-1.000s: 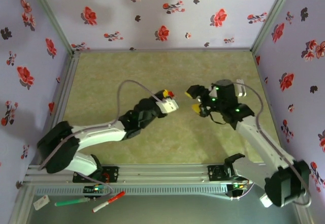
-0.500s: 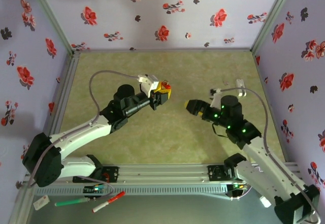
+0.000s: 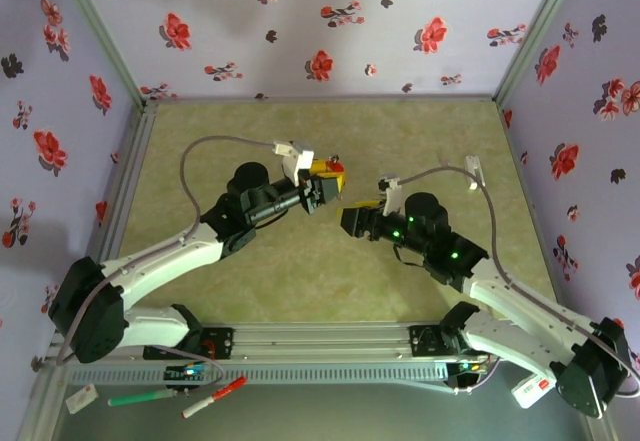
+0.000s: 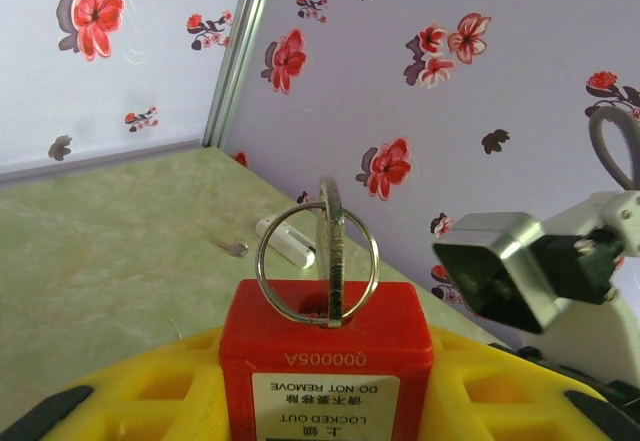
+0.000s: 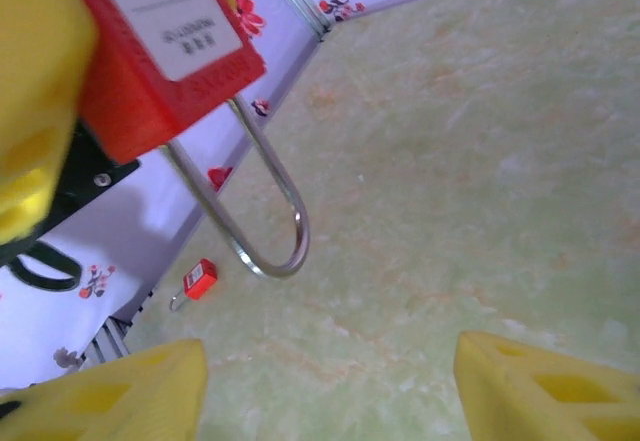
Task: Unlock with the key
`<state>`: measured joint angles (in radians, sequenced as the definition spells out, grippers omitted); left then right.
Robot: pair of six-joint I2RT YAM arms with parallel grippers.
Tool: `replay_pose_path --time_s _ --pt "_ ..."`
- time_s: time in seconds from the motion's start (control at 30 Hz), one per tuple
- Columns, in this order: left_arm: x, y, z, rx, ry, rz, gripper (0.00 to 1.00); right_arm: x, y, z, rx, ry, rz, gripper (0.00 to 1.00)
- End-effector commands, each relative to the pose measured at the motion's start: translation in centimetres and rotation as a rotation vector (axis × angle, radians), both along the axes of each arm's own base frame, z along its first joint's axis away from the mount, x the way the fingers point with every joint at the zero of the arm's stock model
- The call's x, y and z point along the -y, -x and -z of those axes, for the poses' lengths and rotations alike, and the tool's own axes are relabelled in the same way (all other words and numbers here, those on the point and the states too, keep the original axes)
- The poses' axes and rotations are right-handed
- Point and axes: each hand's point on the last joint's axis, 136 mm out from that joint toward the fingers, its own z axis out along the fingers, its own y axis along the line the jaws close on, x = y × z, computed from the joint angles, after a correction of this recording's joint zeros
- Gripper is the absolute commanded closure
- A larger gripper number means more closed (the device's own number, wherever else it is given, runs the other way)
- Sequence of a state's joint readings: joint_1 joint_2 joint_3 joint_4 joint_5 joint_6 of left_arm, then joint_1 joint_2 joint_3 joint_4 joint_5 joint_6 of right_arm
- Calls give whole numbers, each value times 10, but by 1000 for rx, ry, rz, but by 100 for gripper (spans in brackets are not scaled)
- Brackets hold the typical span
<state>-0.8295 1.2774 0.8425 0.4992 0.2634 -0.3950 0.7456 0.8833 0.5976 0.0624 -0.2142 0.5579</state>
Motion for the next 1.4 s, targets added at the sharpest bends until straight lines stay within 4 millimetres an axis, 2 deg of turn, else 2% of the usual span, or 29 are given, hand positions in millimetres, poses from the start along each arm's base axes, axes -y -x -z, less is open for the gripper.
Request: replay_pose_path --time_s 0.0,0.17,0.43,0.67,0.83,1.07,1.27,1.3,1.37 --pt "6 1 -20 19 45 14 100 -5 -11 -25 111 -4 21 39" --pt "10 -2 -13 1 16 11 100 -10 -19 -30 138 -1 33 47" --pt "11 -3 -11 -10 2 6 100 -22 -26 -28 135 40 27 68" --pt "11 -5 -19 -34 17 -3 100 -29 -22 -5 96 84 9 93" --pt "9 -10 -31 -52 33 -13 100 -32 -9 13 79 113 -18 100" --pt "6 -11 -47 -52 63 -17 100 -35 5 40 46 174 -51 100" --pt "1 -6 -56 -20 80 -11 100 -31 5 44 41 193 -38 100" --pt "1 -5 -56 -11 82 -11 100 -29 5 43 37 189 -28 97" --pt "-1 -4 -54 7 73 -11 100 -24 1 39 25 184 12 71"
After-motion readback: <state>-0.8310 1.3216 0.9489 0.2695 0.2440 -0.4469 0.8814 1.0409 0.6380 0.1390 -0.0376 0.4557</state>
